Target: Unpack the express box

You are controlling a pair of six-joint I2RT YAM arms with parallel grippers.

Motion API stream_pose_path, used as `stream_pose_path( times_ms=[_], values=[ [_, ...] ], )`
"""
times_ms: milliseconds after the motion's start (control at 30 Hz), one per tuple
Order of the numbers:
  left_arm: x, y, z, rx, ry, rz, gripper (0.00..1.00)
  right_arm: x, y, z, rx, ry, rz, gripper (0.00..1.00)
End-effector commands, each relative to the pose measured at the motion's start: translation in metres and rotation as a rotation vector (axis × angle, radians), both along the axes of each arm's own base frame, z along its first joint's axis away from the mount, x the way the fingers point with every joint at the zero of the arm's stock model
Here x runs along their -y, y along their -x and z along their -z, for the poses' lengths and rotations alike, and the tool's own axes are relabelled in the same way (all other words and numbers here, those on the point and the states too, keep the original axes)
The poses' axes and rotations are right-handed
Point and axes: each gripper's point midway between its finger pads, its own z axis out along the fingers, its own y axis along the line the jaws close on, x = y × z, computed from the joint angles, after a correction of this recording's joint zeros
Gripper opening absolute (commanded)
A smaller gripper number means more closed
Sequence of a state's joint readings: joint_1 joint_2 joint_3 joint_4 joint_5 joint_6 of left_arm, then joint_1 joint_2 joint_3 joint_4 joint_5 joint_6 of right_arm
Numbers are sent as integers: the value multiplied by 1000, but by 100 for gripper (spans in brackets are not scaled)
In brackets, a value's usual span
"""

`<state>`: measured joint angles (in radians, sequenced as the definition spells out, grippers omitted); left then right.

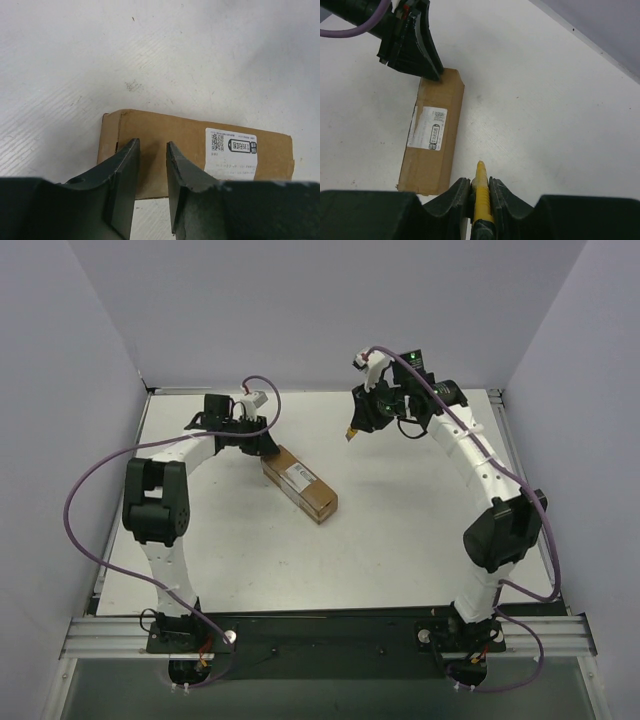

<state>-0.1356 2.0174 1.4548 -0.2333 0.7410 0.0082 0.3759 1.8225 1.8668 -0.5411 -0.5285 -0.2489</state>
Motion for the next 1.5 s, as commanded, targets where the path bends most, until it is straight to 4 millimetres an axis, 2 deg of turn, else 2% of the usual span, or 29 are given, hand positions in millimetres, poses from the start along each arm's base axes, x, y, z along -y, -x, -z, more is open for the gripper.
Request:
stream_pose_path(
  times_ms=[0, 233, 300, 400, 533, 633, 700, 800, 867, 900, 933, 967, 1067, 1100, 1167, 1267, 1367, 1467],
  values=[
    [9, 0, -11, 7, 23, -40, 38, 6, 14, -35, 111, -17, -31, 0],
    [30, 30, -5, -88, 15, -103, 37, -1, 30, -39, 147, -8, -100, 0],
    [33, 37, -1, -98, 11, -125, 36, 2, 26, -41, 151, 10, -36, 0],
    [37, 39, -18, -64, 11, -141, 36, 1, 30, -40, 142, 12, -12, 0],
    [36, 36, -57, -20, 79, -148, 37, 0, 41, -32, 100, -3, -18, 0],
    [22, 27, -68, 7, 94, -151, 39, -4, 43, -31, 84, -26, 2, 0],
    [13, 25, -70, 3, 122, -126, 40, -9, 40, -34, 56, -62, 78, 0],
    [10, 21, -63, -6, 153, -86, 41, -25, 46, -45, 61, -107, 41, 0],
    [12, 18, -56, -11, 165, -46, 43, -32, 41, -48, 100, -80, 94, 0],
    [13, 16, -53, -14, 167, -33, 43, -44, 44, -47, 112, -71, 90, 0],
    [16, 16, -45, -27, 171, -14, 44, -47, 42, -47, 128, -63, 111, 0],
    [17, 12, -47, -19, 178, -2, 46, -54, 42, -52, 138, -85, 109, 0],
    [24, 10, -38, -17, 180, 44, 48, -82, 45, -49, 158, -108, 69, 0],
    [25, 10, -36, -18, 175, 53, 48, -93, 51, -39, 146, -112, 44, 0],
    [30, 15, -23, -48, 159, 86, 49, -108, 53, -39, 172, -142, 16, 0],
    [33, 15, -11, -87, 145, 84, 49, -133, 58, -24, 161, -144, -30, 0],
    [34, 17, 4, -131, 138, 67, 49, -147, 58, -14, 179, -150, -52, 0],
    [32, 16, 14, -167, 140, 33, 49, -153, 53, 3, 162, -137, -39, 0]
  ],
)
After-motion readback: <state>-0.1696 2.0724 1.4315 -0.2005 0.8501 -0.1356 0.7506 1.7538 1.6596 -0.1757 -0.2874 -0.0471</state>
